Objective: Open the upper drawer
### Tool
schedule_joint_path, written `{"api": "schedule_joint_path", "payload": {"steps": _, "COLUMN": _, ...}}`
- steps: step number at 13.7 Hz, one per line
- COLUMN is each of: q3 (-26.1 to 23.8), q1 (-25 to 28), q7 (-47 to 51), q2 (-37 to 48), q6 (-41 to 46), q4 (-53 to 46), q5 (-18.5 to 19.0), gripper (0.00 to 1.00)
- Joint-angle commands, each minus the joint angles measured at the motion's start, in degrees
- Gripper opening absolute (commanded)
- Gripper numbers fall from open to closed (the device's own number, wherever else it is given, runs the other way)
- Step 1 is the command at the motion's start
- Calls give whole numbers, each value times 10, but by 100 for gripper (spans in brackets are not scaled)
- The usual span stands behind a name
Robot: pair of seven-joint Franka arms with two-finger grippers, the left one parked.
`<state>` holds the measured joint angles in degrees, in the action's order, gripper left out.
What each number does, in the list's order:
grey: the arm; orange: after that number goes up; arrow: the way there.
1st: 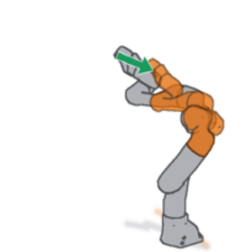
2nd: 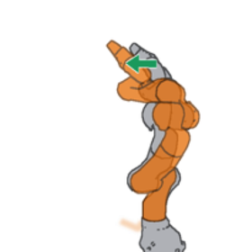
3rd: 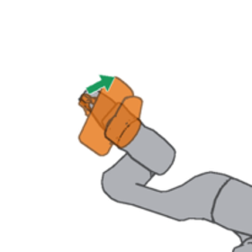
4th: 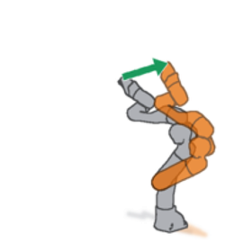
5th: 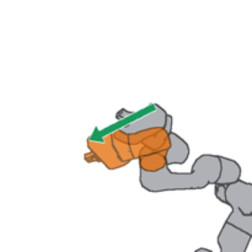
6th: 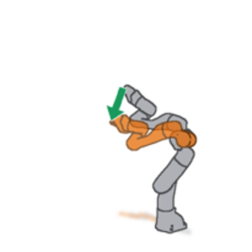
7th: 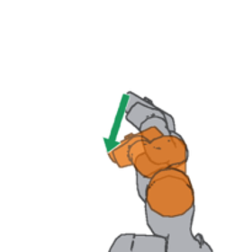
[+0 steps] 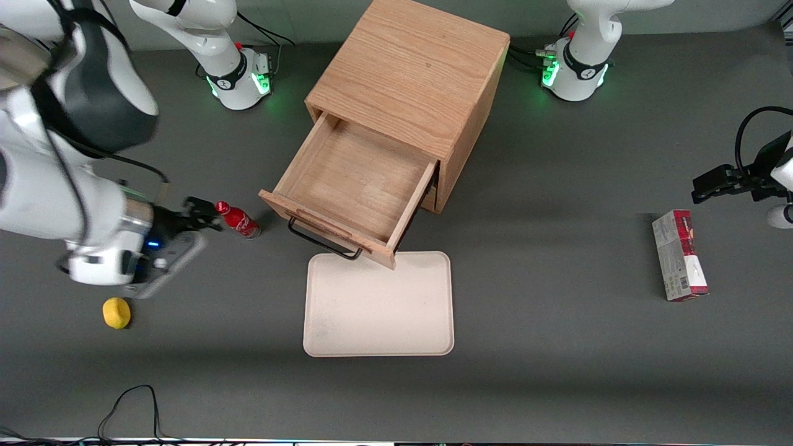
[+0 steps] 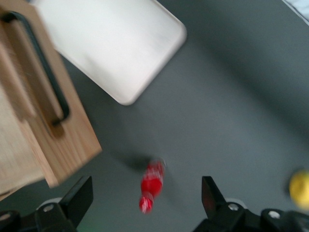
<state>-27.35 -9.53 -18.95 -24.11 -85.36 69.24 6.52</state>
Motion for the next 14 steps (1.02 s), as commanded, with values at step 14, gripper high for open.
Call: {"api": "schedule_joint_path", "payload": {"steps": 14, "q3": 164, "q1": 3, "q7": 271, "q2": 360, "q6": -89, "q4": 384, "q5": -80, "gripper": 100}}
